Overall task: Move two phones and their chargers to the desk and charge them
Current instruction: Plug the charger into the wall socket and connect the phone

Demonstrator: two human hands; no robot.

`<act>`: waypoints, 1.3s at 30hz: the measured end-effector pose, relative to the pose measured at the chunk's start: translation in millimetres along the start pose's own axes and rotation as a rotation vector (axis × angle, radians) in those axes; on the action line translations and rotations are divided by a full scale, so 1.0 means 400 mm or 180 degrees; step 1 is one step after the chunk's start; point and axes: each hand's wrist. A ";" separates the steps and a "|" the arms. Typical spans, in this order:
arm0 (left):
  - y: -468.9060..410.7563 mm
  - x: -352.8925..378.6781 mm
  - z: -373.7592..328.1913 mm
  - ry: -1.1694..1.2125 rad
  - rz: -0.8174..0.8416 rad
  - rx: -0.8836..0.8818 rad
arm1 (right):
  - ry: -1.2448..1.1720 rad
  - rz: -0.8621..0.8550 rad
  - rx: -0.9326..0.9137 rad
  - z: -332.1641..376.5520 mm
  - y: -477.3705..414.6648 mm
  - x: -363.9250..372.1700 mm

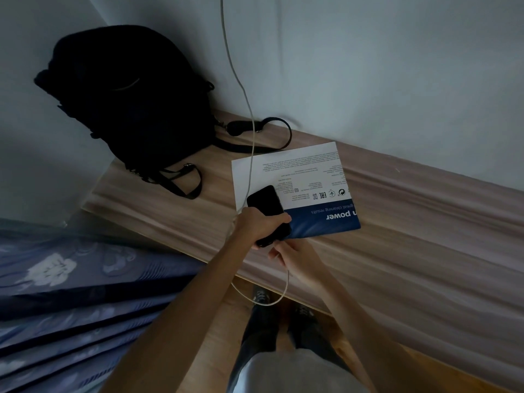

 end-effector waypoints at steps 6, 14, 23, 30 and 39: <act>0.003 -0.012 -0.014 0.0202 0.0174 -0.0148 | -0.0300 -0.0049 -0.0194 -0.018 0.011 0.015; 0.008 -0.012 -0.016 0.0531 0.0272 -0.0383 | -0.0160 -0.0422 -0.0223 -0.031 0.022 0.039; 0.024 0.005 -0.008 0.0277 0.0027 -0.0126 | 0.0239 -0.0412 0.0003 -0.005 0.010 0.034; 0.034 -0.003 0.002 0.0336 0.0059 -0.0106 | 0.0214 -0.0260 -0.0013 -0.012 0.023 0.030; 0.082 -0.047 0.009 0.1705 0.0476 -0.0492 | 0.1051 -0.0836 -0.1013 0.025 0.095 0.019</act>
Point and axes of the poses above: each hand's wrist, its own y-axis away from the middle knuckle, its own x-axis out of the palm, z = x × y, and after that the axes turned 3 degrees about y, right-handed
